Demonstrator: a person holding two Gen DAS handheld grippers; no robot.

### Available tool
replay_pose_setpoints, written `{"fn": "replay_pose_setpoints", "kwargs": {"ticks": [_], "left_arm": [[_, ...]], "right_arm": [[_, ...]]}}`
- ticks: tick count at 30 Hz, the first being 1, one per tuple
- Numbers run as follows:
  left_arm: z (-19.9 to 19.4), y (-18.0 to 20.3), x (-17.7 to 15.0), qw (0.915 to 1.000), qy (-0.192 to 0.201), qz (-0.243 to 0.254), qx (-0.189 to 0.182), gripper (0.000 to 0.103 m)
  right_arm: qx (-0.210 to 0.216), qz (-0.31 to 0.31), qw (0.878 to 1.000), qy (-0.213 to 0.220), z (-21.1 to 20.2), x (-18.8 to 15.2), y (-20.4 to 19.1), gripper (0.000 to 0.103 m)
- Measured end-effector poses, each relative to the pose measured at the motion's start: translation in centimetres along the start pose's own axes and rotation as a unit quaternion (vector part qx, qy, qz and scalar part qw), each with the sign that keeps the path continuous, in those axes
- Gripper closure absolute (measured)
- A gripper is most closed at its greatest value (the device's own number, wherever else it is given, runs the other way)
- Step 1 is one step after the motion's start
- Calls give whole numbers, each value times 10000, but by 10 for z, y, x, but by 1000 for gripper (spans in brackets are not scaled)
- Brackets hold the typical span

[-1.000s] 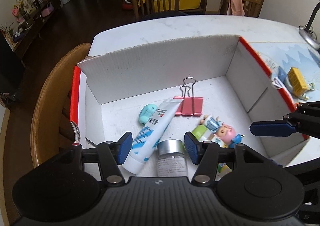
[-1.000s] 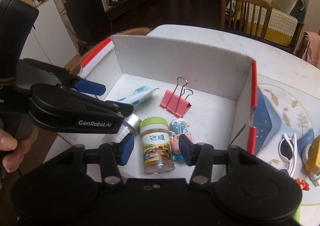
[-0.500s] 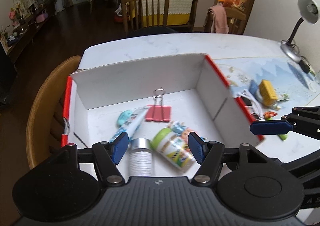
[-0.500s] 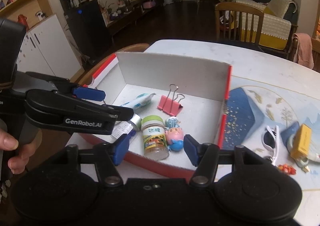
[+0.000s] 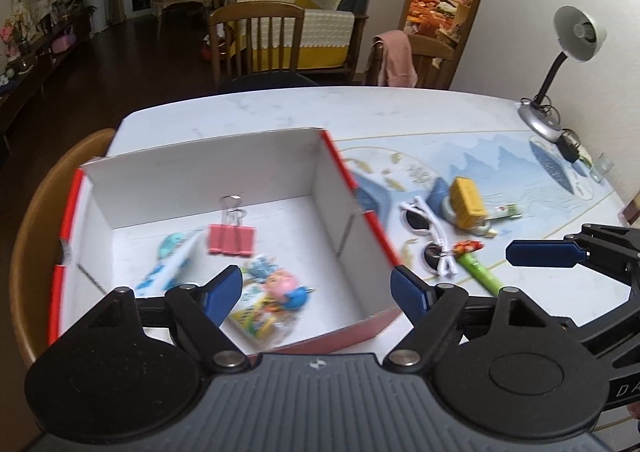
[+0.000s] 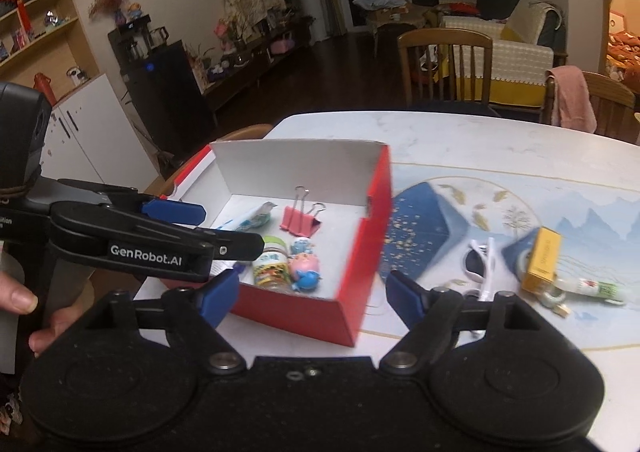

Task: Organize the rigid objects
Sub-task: 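Lift both grippers out of the box and back over the table, then grasp the green glue stick with the right gripper while the left grasps the red figurine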

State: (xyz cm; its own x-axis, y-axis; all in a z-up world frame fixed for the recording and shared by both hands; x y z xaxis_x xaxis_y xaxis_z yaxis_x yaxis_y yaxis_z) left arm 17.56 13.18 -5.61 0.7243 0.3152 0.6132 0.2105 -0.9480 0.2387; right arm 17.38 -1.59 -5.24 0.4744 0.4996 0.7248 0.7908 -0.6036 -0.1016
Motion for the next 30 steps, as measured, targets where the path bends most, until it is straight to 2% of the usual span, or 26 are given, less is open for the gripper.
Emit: {"fn": "replay_pose_setpoints", "kwargs": {"ticks": [13, 16, 19, 22, 30], "left_arm": [[25, 73, -12, 9995, -101, 20, -298, 21], [33, 90, -14, 9993, -127, 34, -339, 15], [42, 108, -17, 9994, -154, 85, -311, 13], [52, 123, -20, 9992, -200, 104, -338, 5], [81, 153, -30, 9982, -409, 89, -429, 4]], "right_arm": [[-276, 91, 9996, -41, -42, -48, 70, 16], [-311, 65, 9994, -106, -44, -58, 83, 16], [-312, 57, 9994, -153, -46, -69, 95, 16], [-319, 44, 9993, -193, -47, -76, 108, 16], [-259, -60, 9989, -383, -40, -95, 134, 19]]}}
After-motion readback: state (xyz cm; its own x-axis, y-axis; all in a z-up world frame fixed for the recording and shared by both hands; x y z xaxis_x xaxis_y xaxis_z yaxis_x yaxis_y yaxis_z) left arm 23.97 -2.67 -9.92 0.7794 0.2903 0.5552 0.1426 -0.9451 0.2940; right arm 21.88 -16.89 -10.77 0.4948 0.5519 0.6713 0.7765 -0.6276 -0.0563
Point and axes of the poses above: each gripper's, at about its wrist camera, not at the fingertips, and z roughly the way its jaws point, y to its right, x to its top, the point moved 5 cm from there along z, roughly the way its jaws point, and after that the axes turned 10 degrees about -z, right-handed, at the moved point
